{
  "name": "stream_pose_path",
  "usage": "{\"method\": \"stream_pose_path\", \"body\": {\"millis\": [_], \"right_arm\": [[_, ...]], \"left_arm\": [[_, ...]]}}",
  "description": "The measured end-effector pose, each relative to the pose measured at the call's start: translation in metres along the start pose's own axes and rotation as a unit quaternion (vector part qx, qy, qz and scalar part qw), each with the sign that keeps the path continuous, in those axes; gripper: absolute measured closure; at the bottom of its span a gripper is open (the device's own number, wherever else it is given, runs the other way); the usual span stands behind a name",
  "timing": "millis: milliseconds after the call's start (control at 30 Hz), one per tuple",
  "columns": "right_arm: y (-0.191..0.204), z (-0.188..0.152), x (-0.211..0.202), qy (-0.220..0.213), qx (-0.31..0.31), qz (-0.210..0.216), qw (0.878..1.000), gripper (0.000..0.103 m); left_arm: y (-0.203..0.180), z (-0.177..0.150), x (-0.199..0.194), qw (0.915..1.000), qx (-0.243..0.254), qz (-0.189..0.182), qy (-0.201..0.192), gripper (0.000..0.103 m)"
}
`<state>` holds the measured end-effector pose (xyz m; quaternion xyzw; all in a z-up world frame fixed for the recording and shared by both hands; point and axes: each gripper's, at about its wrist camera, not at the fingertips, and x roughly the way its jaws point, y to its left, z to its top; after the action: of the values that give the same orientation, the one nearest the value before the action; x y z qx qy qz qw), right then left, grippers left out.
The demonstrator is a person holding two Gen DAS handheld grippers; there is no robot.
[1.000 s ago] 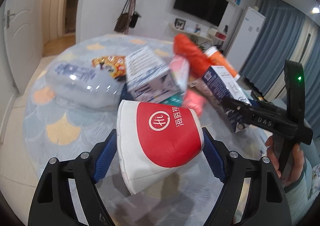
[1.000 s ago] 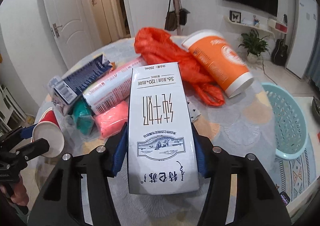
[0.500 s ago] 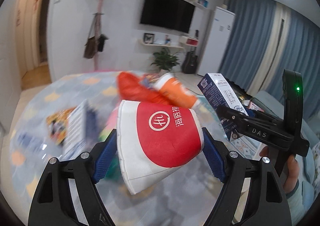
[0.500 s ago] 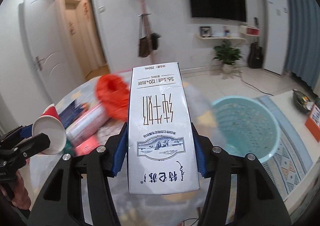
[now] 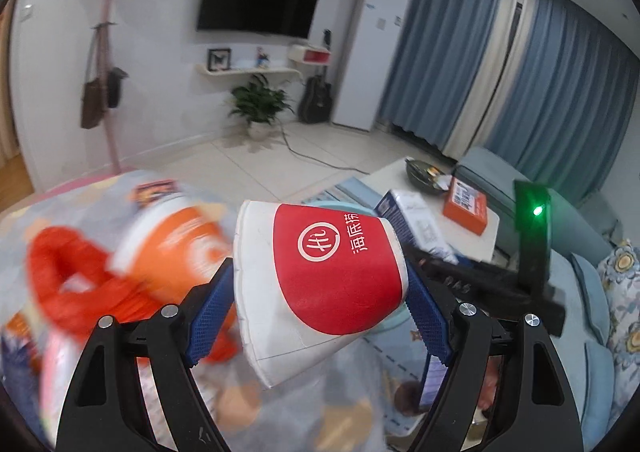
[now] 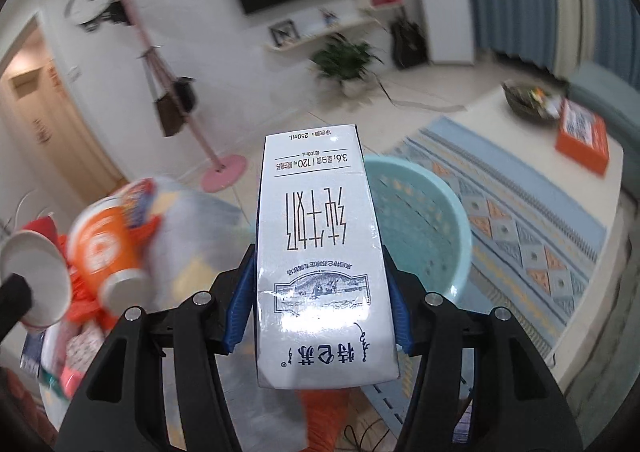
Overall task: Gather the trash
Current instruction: 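Carry both items over the blue basket and open both tools to drop them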
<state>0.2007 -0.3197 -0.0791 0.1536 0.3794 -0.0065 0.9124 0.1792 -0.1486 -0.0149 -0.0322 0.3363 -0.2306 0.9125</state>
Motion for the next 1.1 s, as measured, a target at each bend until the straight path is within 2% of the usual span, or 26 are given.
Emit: {"method": "stream_pose_path", "body": {"millis": [100,300,367,433,600,667,767,933,1100], "right_arm": [[-0.018,-0.002,0.026,0.026,0.018,-0.02,0.999,0.05],[-0.037,-0.005,0.057,0.06,0.023,-0.058,0.996,0.049],[-0.045,-0.009,0.062,0.065,0.026,-0.061,0.996,0.048],[-0.051,-0.01,0.065,0.069,0.03,-0.061,0.995,0.047],[-0.062,-0.008,0.068,0.073,0.045,-0.058,0.995,0.047],[-0.064,-0.008,0.065,0.07,0.05,-0.057,0.995,0.041],[-0.064,-0.007,0.059,0.064,0.053,-0.055,0.995,0.04],[-0.059,-0.006,0.045,0.054,0.051,-0.048,0.996,0.04],[-0.036,-0.005,0.026,0.04,0.031,-0.033,0.998,0.04]], "left_arm": [[-0.009,0.006,0.037,0.9995,0.0,-0.012,0.03,0.025],[-0.021,0.004,0.102,0.9961,-0.003,-0.011,0.087,0.025],[-0.027,0.002,0.111,0.9961,0.018,0.007,0.087,0.024],[-0.031,0.002,0.115,0.9954,0.02,0.006,0.093,0.023],[-0.033,0.002,0.12,0.9948,0.02,0.005,0.099,0.022],[-0.032,0.001,0.118,0.9948,0.025,0.01,0.098,0.02],[-0.03,0.001,0.113,0.9955,0.025,0.013,0.09,0.017],[-0.025,0.002,0.094,0.9971,0.013,0.002,0.075,0.016],[-0.015,0.001,0.064,0.9987,-0.001,-0.003,0.051,0.016]]}}
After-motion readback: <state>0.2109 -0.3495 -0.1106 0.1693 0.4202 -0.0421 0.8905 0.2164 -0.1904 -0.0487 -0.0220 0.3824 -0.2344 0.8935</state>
